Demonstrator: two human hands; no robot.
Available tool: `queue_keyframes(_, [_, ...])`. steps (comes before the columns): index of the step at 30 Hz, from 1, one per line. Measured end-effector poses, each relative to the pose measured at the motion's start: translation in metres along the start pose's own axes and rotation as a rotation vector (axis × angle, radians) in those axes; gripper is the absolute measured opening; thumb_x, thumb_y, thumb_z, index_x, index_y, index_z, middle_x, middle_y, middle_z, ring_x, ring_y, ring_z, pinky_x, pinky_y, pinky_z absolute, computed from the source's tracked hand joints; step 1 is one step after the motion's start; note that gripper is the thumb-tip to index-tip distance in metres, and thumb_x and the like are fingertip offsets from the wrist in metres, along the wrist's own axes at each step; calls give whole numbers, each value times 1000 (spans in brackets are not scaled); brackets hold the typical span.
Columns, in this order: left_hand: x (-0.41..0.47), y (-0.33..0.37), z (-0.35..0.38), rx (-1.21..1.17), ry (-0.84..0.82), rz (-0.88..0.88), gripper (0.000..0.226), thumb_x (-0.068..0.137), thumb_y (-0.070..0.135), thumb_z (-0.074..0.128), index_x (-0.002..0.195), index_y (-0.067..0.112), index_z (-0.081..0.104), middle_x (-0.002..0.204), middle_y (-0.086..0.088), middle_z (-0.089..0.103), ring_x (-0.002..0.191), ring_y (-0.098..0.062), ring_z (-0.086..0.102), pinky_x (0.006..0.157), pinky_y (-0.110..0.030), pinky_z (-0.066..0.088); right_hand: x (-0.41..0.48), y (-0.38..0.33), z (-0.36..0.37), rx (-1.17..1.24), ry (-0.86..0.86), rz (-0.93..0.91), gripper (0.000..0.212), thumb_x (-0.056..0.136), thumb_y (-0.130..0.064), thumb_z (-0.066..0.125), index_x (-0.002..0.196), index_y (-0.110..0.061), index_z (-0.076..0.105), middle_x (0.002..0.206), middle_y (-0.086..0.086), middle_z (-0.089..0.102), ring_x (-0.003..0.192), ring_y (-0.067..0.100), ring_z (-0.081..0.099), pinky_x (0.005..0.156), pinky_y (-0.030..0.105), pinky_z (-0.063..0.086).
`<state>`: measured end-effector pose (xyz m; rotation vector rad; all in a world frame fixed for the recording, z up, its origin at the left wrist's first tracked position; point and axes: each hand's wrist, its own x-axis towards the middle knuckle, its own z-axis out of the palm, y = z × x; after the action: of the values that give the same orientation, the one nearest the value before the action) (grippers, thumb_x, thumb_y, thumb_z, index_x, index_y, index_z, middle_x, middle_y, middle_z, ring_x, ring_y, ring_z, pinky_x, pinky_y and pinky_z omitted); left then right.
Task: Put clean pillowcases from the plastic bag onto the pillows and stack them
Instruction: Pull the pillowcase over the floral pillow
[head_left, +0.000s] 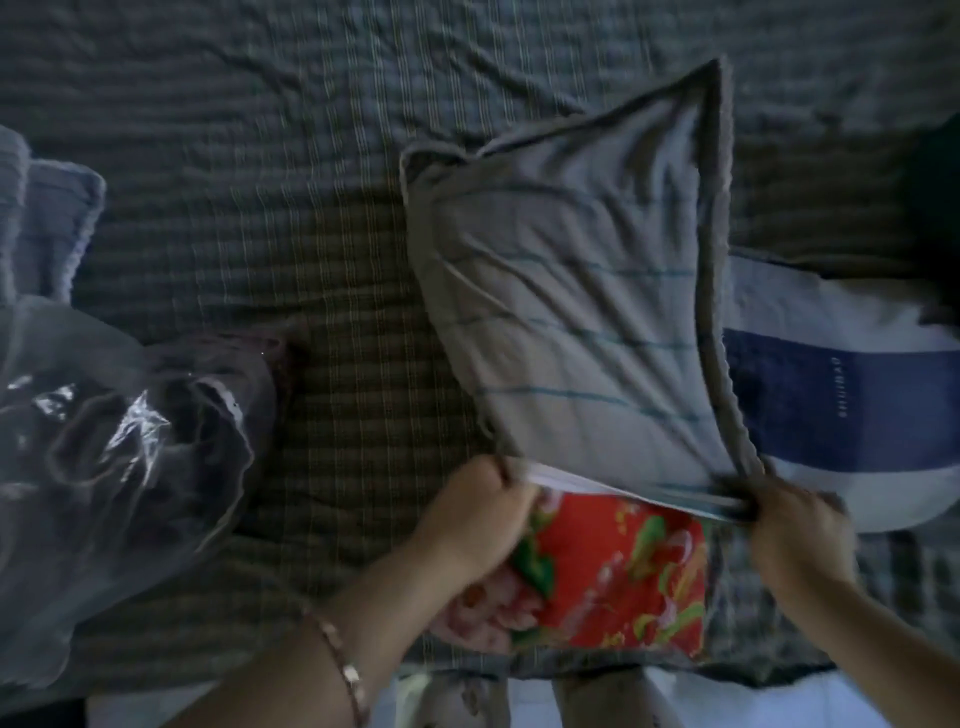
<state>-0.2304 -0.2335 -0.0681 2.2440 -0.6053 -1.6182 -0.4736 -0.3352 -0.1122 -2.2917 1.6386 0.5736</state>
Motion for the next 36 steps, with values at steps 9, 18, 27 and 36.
queue_keyframes(9, [4,-21,32,-35,134,-116,46,100,36,29,145,27,26,113,-8,61,94,-25,60,67,-29,44,-6,-28,27,721,-234,661,57,86,-27,56,135,-4,36,144,17,30,125,37,38,99,44,37])
queue_keyframes(18, [28,-41,15,-110,110,-80,45,97,28,46,139,22,33,116,2,51,115,-28,52,84,-33,42,-59,-22,49,1230,-543,590,56,72,-51,64,114,-16,57,104,5,68,80,14,66,54,20,53])
queue_keyframes(27, [25,-10,35,-428,-80,-414,23,93,19,41,103,9,59,87,-15,64,73,-26,61,73,-33,53,-94,-136,25,764,-434,368,126,25,-84,66,128,-16,39,122,-1,53,118,21,51,100,36,41])
queue_keyframes(36, [-5,-3,5,45,217,24,28,93,30,53,83,7,65,93,-4,46,85,-18,47,69,-24,36,-49,-91,-43,1092,-227,527,20,69,-6,64,78,-23,59,81,4,67,77,25,66,76,45,56])
